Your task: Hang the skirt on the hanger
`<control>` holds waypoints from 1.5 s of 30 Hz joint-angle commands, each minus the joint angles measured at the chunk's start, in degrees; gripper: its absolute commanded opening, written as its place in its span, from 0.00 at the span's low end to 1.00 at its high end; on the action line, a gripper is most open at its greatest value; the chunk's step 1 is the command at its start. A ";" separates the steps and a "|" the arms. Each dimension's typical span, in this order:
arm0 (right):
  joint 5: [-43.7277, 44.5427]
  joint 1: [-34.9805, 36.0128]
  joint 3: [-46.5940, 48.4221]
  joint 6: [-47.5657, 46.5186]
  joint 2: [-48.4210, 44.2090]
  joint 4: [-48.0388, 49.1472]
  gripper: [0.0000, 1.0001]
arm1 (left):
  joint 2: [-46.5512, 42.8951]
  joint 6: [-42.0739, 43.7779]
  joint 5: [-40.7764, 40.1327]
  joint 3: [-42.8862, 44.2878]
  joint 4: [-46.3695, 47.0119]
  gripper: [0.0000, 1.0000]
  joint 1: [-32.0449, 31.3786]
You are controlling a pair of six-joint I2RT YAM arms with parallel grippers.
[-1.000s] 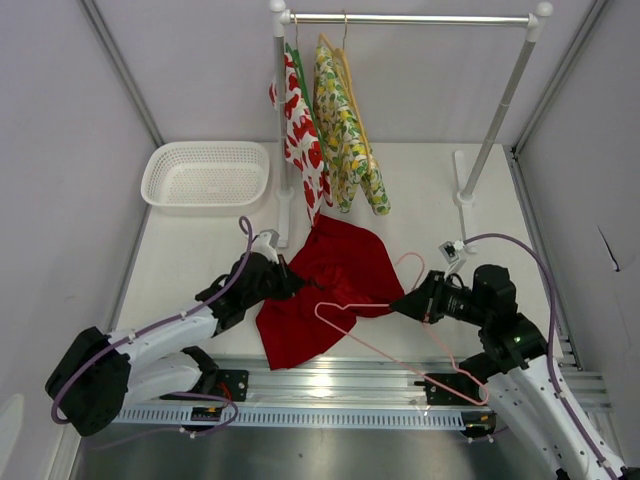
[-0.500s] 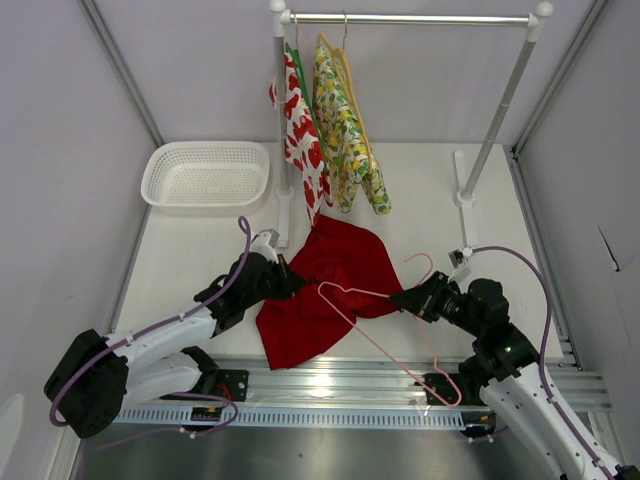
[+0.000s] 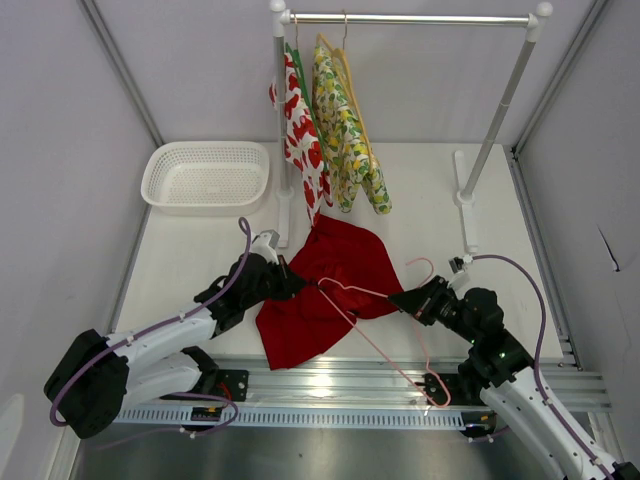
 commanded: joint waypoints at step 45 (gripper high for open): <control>-0.41 4.01 1.27 9.69 -1.50 1.51 0.00 | 0.61 0.52 0.92 0.77 3.39 0.00 0.49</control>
